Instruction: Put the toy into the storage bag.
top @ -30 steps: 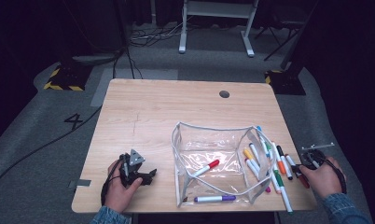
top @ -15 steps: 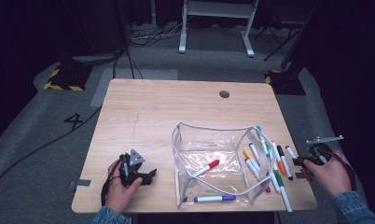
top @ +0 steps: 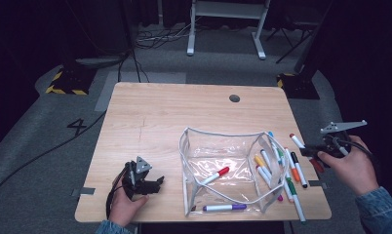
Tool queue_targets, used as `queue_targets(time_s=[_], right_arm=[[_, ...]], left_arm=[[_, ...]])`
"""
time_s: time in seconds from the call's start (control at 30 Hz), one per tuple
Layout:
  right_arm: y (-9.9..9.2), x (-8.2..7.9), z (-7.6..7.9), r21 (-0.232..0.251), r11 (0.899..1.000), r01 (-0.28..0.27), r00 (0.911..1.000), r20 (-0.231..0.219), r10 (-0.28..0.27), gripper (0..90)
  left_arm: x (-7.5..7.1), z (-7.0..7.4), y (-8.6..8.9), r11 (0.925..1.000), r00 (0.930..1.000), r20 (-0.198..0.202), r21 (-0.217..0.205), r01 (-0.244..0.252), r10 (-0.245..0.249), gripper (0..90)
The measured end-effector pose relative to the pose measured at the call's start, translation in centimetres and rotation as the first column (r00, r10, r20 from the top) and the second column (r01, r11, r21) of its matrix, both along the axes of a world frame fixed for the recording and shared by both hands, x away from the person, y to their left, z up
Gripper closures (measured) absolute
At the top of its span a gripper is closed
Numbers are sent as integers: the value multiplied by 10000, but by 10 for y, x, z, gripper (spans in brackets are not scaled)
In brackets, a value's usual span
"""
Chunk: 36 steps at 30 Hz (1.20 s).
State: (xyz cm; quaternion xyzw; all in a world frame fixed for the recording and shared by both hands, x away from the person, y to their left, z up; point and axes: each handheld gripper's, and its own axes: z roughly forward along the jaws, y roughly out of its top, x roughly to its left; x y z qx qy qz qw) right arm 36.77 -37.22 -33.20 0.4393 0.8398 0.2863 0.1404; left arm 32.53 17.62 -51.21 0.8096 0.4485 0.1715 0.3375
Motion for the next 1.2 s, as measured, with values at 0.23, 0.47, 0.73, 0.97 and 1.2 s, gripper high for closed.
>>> queue_targets(time_s=[0.23, 0.47, 0.73, 0.97, 1.2], right_arm=[[35, -4, 35, 63, 9910, -1336, 9891, 636, 1329, 770], [72, -14, 57, -180, 9664, -2565, 9617, 951, 2570, 770], [110, -24, 61, -118, 9208, -3897, 9176, 802, 3894, 770], [137, -29, 57, -230, 8841, -4667, 8822, 579, 4672, 770], [165, -32, 47, -443, 8302, -5558, 8304, 175, 5569, 770]], left_arm=[[-1, 0, 0, 10000, 10000, -8, 67, -42, 42, 151], [-1, 0, 0, 10000, 10000, -20, 60, -38, 38, 150], [-1, 1, 0, 9998, 9998, -124, 99, 171, -170, 126], [2, -1, -3, 9992, 9990, -332, 256, 316, -308, 0], [3, -1, -2, 9987, 9989, -316, 350, 369, -358, 0]])
